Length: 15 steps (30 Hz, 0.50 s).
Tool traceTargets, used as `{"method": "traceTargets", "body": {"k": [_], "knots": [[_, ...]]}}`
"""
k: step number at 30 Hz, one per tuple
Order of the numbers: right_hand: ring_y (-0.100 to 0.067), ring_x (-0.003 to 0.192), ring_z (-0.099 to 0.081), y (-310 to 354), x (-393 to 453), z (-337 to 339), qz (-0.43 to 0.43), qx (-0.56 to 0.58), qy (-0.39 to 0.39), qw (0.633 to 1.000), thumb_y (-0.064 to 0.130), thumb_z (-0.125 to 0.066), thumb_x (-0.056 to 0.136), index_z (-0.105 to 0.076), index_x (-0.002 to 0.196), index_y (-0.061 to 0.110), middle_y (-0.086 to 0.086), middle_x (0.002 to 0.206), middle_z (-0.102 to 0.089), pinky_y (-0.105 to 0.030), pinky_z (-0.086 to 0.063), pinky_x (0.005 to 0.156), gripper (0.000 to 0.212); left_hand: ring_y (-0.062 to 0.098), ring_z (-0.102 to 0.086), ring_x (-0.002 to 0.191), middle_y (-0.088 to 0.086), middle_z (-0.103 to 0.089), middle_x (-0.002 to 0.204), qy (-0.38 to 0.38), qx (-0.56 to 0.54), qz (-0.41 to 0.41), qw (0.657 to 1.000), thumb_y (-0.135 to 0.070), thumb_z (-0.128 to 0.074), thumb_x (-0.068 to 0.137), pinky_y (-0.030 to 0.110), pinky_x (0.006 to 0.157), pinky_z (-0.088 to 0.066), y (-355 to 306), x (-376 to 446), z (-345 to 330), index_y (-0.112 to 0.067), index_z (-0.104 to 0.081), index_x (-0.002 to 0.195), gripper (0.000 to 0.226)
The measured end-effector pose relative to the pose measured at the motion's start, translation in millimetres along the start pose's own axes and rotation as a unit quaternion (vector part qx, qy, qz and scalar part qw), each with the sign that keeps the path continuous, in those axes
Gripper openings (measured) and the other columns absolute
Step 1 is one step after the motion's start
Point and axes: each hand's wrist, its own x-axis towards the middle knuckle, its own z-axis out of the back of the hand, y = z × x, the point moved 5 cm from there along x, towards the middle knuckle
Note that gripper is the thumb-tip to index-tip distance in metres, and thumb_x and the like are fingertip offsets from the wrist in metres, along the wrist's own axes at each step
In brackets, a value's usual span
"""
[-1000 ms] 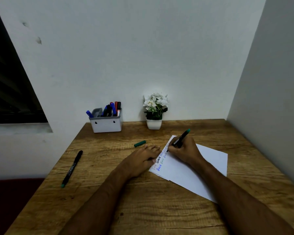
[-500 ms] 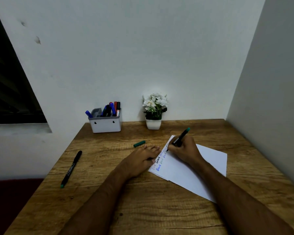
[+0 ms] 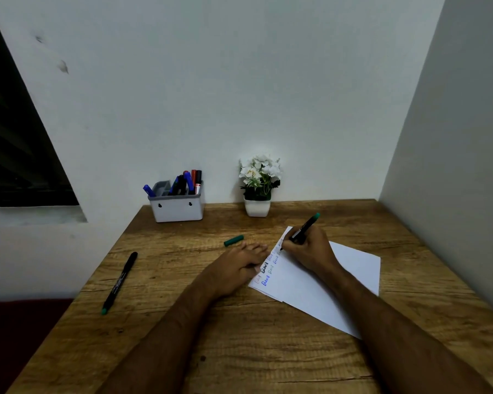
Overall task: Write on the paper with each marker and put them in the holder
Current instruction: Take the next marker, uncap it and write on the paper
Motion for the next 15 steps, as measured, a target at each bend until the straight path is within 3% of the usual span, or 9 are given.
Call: {"method": "traceTargets", "body": {"k": [4,8,11,15], "knots": [[-0.017,0.065,-0.067,-3.1,1.7,0.3,-0.002,-0.005,-0.006,1.000,0.011,-0.074,0.081,-0.070,0.072,0.009,-0.007,0.069,-0.071,-0.038,-0.051,0.061,0.010,0.005,-0.020,0.148,-0.006,-0.029,0.159,-0.002,-0.003,-0.006,1.000,-0.021,-0.047,0.101,0.019,0.117,-0.003,-1.3,0.2,0.3,-0.024,-0.041,0.148,0.048],[-0.010,0.062,-0.063,-3.2,1.4,0.9,-0.003,-0.003,-0.016,1.000,0.010,-0.076,0.082,-0.071,0.072,0.009,-0.005,0.067,-0.070,-0.034,-0.048,0.060,0.011,0.004,-0.020,0.148,-0.006,-0.028,0.159,-0.001,-0.003,-0.004,1.000,-0.021,-0.047,0.101,0.024,0.121,-0.005,0.1,0.7,-1.1,-0.025,-0.041,0.148,0.048],[-0.020,0.065,-0.067,-4.0,1.1,1.7,-0.002,0.000,-0.017,1.000,0.011,-0.075,0.082,-0.071,0.074,0.008,-0.007,0.070,-0.071,-0.036,-0.051,0.061,0.009,0.004,-0.020,0.147,-0.006,-0.029,0.159,-0.004,-0.004,-0.004,1.000,-0.021,-0.048,0.100,0.020,0.118,-0.004,0.7,0.8,-0.5,-0.024,-0.041,0.148,0.048],[-0.007,0.056,-0.054,-4.5,1.0,1.3,-0.006,0.003,-0.011,1.000,0.010,-0.073,0.081,-0.066,0.069,0.006,-0.004,0.060,-0.064,-0.032,-0.042,0.056,0.015,0.003,-0.020,0.147,-0.006,-0.029,0.159,-0.001,-0.007,-0.005,1.000,-0.021,-0.048,0.099,0.021,0.119,-0.005,1.2,0.9,-1.6,-0.024,-0.040,0.149,0.050]]}}
